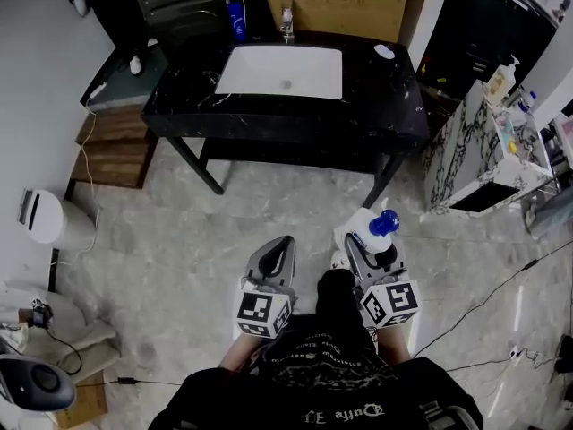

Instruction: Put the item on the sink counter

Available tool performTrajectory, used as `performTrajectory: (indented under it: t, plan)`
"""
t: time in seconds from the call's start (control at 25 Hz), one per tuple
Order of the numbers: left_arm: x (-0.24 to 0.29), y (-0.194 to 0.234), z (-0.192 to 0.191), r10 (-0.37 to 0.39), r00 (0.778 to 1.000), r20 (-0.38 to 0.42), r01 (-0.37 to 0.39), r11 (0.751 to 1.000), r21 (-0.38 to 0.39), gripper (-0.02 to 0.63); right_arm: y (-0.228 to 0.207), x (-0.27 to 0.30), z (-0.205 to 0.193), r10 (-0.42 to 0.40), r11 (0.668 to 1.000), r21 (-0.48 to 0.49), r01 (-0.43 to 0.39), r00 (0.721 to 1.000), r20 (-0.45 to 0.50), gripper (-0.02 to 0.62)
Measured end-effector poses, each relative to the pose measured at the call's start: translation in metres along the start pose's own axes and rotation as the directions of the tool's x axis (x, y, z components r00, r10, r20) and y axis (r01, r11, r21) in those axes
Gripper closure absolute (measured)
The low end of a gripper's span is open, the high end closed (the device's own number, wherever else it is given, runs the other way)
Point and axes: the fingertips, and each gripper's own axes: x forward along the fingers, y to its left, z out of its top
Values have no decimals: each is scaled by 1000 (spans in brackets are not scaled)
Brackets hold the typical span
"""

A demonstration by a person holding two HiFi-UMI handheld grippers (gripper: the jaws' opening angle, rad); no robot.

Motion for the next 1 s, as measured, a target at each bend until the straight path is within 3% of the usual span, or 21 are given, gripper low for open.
performTrajectory:
  t: [0.56, 0.8, 1.0]
  plan:
    - [183, 13, 42, 127, 992, 4, -127, 992, -17, 599, -133, 145, 66, 143, 988, -55, -141, 990, 20, 330]
    - [244, 3, 50, 149, 989, 5, -149, 988, -34, 598, -172, 177, 86, 218, 974, -71, -216, 976, 22, 330]
    - [278, -3, 64, 135, 991, 0, -135, 991, -23, 599, -195, 192, 91, 228, 972, -63, -227, 974, 11, 329]
